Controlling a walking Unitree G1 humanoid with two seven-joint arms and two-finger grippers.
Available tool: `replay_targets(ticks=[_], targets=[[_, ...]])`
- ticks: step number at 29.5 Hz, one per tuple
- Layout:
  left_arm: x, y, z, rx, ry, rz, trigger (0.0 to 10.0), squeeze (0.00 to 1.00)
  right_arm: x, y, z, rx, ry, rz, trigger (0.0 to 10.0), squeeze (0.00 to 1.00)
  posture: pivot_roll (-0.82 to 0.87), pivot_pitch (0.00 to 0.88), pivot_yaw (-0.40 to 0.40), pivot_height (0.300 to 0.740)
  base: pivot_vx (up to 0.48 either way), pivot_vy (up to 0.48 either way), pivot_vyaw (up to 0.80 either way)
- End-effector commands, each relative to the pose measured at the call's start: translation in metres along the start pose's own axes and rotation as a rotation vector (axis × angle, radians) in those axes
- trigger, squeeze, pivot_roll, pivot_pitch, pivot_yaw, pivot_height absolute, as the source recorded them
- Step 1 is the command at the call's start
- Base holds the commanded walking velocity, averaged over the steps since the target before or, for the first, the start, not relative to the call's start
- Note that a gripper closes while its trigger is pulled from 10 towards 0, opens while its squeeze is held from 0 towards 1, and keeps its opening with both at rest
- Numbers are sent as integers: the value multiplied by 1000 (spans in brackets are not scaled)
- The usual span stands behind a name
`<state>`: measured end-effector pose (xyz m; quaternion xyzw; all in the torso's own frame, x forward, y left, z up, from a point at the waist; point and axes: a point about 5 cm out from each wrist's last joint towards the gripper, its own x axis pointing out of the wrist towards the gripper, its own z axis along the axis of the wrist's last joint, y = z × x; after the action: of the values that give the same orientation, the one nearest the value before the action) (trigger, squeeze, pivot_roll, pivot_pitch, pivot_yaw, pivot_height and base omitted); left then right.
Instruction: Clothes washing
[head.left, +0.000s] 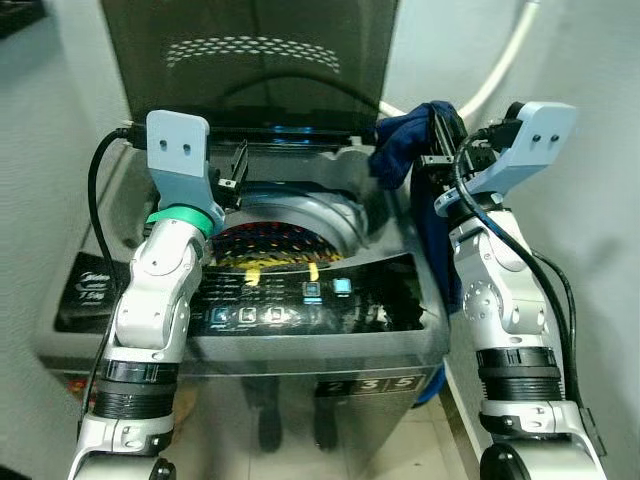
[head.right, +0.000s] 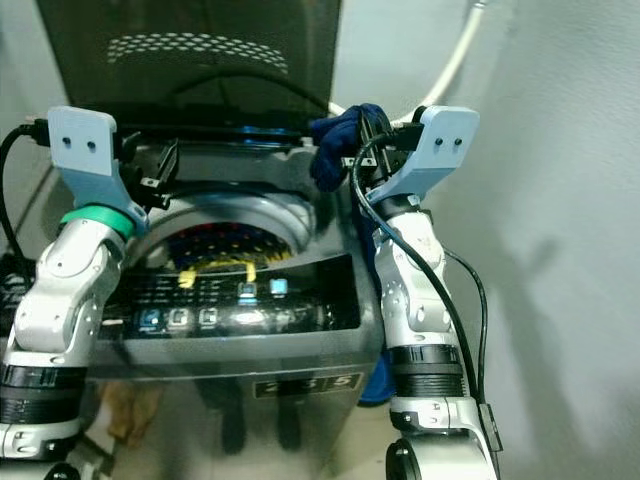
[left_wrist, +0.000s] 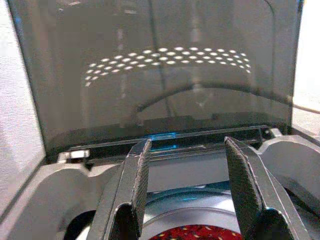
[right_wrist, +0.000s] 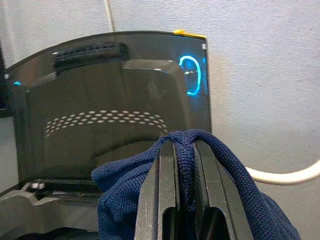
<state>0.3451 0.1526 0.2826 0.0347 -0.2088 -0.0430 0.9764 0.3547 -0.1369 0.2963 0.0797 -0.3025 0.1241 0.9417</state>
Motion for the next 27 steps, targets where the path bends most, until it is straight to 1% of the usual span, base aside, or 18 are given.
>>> replay_targets(ticks=[1, 6, 7, 8, 10, 11, 12, 13, 14, 15, 16, 17, 19, 21, 24, 25, 26, 27], targets=[[-1, -2, 0, 22, -3, -19, 10000, 0, 1, 3, 9, -30, -46, 31, 10000, 0, 44, 0, 37, 740, 0, 0, 0], [-2, 4, 20, 15, -82, -129, 10000, 0, 7, 20, 26, 14, -97, 187, 10000, 0, 45, 0, 39, 740, 0, 0, 0], [-8, -4, 27, -7, -100, -263, 10000, 0, 12, 29, 39, 43, -132, 272, 10000, 0, 43, 0, 38, 740, 0, 0, 0], [-8, -4, 27, -7, -100, -263, 10000, 0, 12, 29, 39, 43, -132, 272, 10000, 0, 43, 0, 38, 740, 0, 0, 0], [-16, -14, 33, -30, -112, -418, 10000, 0, 18, 38, 52, 69, -167, 358, 10000, 0, 43, 0, 38, 740, 0, 0, 0], [-16, -14, 33, -30, -112, -418, 10000, 0, 18, 38, 52, 69, -167, 358, 10000, 0, 43, 0, 38, 740, 0, 0, 0], [-34, -45, 32, -152, -85, -663, 10000, 0, 30, 56, 81, 125, -251, 501, 10000, 0, 27, 0, 38, 740, 0, 0, 0], [-34, -45, 32, -152, -85, -663, 10000, 0, 30, 56, 81, 125, -251, 501, 10000, 0, 27, 0, 38, 740, 0, 0, 0], [-42, -61, 32, -210, -77, -779, 10000, 0, 38, 63, 97, 149, -294, 553, 10000, 0, 23, 0, 37, 740, 0, 0, 0], [-42, -61, 32, -210, -77, -779, 10000, 0, 38, 63, 97, 149, -294, 553, 10000, 0, 23, 0, 37, 740, 0, 0, 0], [-49, -72, 33, -250, -76, -866, 10000, 0, 44, 68, 109, 172, -326, 588, 10000, 0, 20, 0, 38, 740, 0, 0, 0], [-49, -72, 33, -250, -76, -866, 10000, 0, 44, 68, 109, 172, -326, 588, 10000, 0, 20, 0, 38, 740, 0, 0, 0], [-50, -89, 32, -290, -74, -963, 10000, 0, 56, 72, 136, 248, -396, 629, 10000, 0, 15, 0, 34, 740, 0, 0, 0], [-43, -102, 23, -307, -50, -1005, 10000, 0, 62, 75, 166, 310, -474, 669, 10000, 0, 5, 0, 31, 740, 0, 0, 0], [-39, -107, 18, -307, -41, -1008, 10000, 0, 64, 75, 177, 329, -500, 684, 10000, 0, 4, 0, 30, 740, 0, 0, 0], [-26, -109, 13, -281, -40, -949, 10000, 0, 64, 75, 185, 344, -523, 693, 10000, 0, -4, 0, 28, 740, 0, 0, 0], [-26, -109, 13, -281, -40, -949, 10000, 0, 64, 75, 185, 344, -523, 693, 10000, 0, -4, 0, 28, 740, 0, 0, 0], [-5, -101, 7, -205, -41, -805, 10000, 0, 65, 73, 189, 348, -534, 693, 10000, 0, -11, 0, 27, 740, 0, 0, 0]])
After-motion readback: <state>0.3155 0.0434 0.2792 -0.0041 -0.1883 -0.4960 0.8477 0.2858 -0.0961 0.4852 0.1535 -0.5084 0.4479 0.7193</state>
